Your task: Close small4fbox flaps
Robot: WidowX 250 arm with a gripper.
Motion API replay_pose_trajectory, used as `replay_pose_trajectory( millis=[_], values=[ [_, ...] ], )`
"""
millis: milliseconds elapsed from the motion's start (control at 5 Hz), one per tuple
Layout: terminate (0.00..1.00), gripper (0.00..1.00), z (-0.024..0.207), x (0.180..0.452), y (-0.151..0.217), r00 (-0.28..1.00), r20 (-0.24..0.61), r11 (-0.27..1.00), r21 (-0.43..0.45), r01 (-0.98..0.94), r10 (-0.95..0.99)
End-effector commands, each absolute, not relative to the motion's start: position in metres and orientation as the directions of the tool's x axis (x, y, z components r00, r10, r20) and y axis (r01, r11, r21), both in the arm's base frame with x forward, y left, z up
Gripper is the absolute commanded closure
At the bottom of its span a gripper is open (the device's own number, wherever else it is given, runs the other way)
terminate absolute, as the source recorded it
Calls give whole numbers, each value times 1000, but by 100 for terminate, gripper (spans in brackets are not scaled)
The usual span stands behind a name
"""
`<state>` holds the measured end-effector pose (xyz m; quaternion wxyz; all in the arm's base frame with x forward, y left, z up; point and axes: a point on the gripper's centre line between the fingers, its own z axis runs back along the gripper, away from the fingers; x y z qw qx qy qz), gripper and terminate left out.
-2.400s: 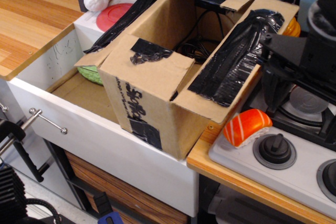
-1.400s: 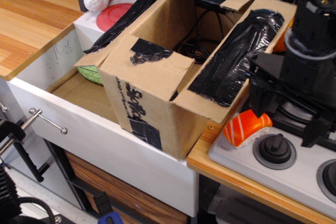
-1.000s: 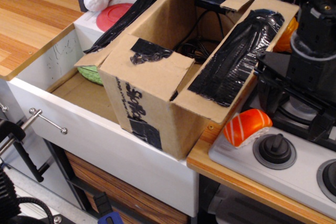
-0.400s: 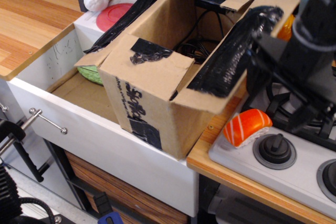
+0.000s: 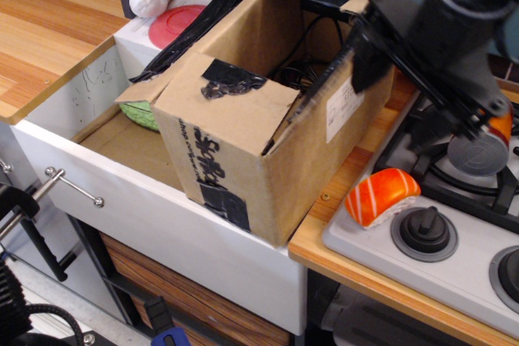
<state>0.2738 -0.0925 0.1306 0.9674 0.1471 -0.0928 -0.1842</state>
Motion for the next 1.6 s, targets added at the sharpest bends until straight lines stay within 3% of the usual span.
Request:
replay_pose_trajectory(
  millis=[0,400,800,1000,1400],
  values=[
    [0,0,152,288,-63,874,136,847,351,399,-467],
    [0,0,137,291,-35,856,164,846,327,421,-490],
    [0,0,143,292,-20,847,149,830,342,441,-511],
    [0,0,122,294,-16,849,196,860,263,436,-490],
    [0,0,95,297,-23,841,251,876,207,436,-479]
  ],
)
